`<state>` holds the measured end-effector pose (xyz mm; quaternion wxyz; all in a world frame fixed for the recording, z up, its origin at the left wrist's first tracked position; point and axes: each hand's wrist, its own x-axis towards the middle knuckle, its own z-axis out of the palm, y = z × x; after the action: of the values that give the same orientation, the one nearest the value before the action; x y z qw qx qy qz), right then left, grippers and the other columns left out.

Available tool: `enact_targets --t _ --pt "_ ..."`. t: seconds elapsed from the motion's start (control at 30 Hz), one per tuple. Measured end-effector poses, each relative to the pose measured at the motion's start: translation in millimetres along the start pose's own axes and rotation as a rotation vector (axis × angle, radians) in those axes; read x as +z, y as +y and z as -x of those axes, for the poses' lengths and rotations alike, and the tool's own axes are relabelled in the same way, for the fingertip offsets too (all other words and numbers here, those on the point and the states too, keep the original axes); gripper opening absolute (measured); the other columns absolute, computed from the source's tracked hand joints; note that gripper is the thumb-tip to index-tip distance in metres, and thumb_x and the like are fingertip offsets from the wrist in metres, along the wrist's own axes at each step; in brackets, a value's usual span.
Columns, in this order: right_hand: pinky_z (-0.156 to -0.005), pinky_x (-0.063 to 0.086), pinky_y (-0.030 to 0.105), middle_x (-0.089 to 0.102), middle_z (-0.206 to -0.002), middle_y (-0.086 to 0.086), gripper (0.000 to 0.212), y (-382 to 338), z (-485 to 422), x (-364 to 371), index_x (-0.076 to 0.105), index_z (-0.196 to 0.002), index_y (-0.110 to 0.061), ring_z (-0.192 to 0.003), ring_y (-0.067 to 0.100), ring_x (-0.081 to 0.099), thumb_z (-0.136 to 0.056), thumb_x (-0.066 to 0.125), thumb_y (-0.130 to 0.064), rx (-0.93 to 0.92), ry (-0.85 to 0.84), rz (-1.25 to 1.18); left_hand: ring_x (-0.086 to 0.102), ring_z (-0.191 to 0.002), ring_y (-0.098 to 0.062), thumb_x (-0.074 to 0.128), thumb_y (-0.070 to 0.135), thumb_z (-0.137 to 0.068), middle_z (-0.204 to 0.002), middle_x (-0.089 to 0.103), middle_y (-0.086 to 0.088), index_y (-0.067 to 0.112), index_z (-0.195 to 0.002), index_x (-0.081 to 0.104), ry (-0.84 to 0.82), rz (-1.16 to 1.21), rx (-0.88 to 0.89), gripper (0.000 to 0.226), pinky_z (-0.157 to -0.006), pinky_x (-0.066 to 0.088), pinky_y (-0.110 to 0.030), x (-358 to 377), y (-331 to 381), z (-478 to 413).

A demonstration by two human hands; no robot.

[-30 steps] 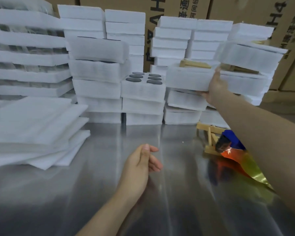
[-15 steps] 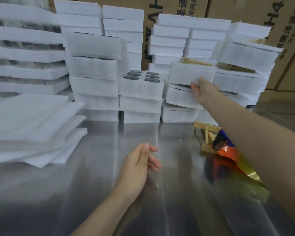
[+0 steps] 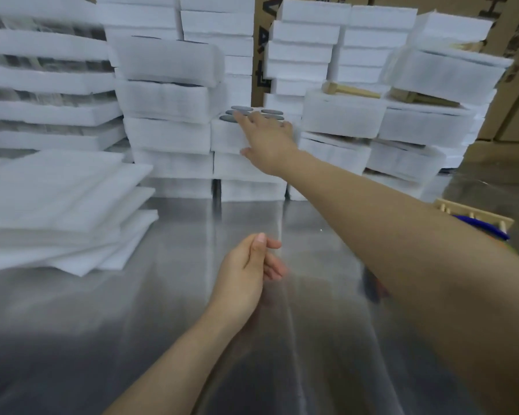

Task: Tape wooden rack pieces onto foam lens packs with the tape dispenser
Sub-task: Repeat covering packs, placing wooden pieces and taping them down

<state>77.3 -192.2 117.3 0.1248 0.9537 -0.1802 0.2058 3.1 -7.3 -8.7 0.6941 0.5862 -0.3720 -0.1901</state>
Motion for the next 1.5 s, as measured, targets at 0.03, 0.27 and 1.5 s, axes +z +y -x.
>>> enact_targets --t 0.03,0.27,1.5 --pt "-0.105 0.026 0.058 0.024 -0.153 0.011 0.072 -2.6 -5.1 2.9 0.007 -0.154 -0.026 -0.132 0.041 0.035 -0.098 0.051 -0.031 0.007 -0.021 0.077 0.056 -0.054 -0.009 0.029 0.022 -0.105 -0.058 0.066 0.0 0.012 -0.09 0.058 0.001 -0.001 0.004 0.034 -0.057 0.045 -0.018 -0.1 -0.9 -0.3" --pt "-0.075 0.041 0.044 0.034 -0.141 0.019 0.046 -6.6 13.0 -16.5 0.042 -0.134 -0.005 -0.1 0.04 0.055 -0.089 0.055 -0.006 -0.072 0.124 0.168 0.058 -0.055 -0.008 0.028 0.024 -0.106 -0.059 0.066 0.001 0.014 -0.089 0.057 0.015 -0.018 -0.009 0.035 -0.057 0.044 -0.017 -2.3 1.7 -1.2" --pt "-0.094 0.034 0.01 0.07 -0.099 -0.026 0.051 -11.3 256.2 -20.6 0.071 -0.103 -0.009 -0.109 -0.009 0.056 -0.094 0.034 -0.043 0.289 0.157 -1.312 0.038 -0.033 -0.01 0.052 0.017 -0.087 -0.04 0.048 0.0 0.019 -0.044 0.054 0.26 0.173 0.101 0.043 -0.035 0.028 -0.014 -26.2 63.2 14.4"
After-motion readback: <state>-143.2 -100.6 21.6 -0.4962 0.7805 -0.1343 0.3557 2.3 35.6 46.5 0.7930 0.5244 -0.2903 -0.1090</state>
